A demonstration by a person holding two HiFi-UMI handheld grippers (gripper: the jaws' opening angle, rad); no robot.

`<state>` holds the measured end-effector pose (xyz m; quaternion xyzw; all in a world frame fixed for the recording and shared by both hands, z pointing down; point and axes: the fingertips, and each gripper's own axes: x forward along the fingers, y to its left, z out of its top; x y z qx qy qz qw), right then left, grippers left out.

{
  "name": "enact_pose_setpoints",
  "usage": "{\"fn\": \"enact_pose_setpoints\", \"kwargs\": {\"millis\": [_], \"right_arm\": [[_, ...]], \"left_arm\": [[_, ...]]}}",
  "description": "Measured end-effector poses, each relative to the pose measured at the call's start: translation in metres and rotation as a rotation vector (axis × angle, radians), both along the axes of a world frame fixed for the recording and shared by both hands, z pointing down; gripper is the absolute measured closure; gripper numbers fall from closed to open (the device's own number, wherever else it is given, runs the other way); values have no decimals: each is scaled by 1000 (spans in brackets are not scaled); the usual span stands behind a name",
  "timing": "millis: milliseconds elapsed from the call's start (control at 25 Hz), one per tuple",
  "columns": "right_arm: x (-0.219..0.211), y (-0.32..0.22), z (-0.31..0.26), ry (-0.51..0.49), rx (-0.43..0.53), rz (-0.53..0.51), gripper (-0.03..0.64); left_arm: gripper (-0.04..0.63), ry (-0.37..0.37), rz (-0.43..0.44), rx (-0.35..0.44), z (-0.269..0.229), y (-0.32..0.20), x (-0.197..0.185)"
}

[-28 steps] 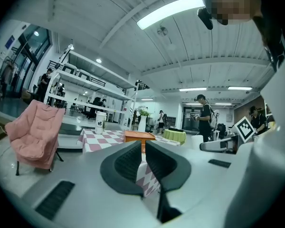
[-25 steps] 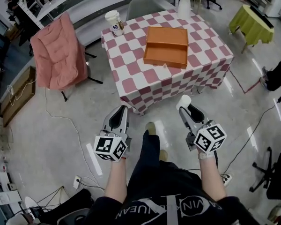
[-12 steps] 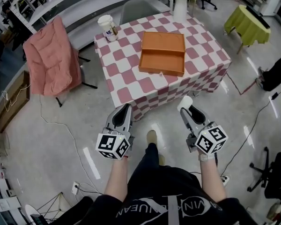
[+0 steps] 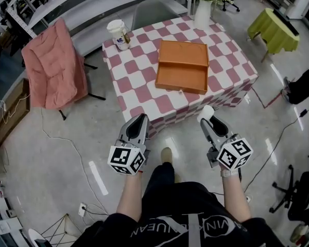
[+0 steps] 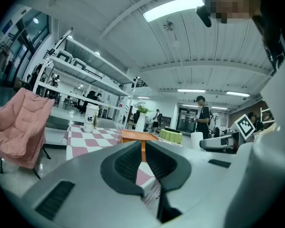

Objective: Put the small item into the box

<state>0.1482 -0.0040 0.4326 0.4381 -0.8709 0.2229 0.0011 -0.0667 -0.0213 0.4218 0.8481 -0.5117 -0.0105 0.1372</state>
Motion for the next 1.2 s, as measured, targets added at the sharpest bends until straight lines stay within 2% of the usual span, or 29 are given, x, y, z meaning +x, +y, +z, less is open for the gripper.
{"fn": "enact_pose_setpoints", "kwargs": {"millis": [480,920,1200], "right_arm": [[-25,-62,10,24,-26,-27,472],[-26,-99,15,43,-59,14,472],[-24,-114,10,31,-47,59,472]], "left_arm": [[566,-11,-3,-25,16,-64,-19],[566,-10,35,-51,29,-110,-17],[566,-22,74,-47,29,-125,-14]]}}
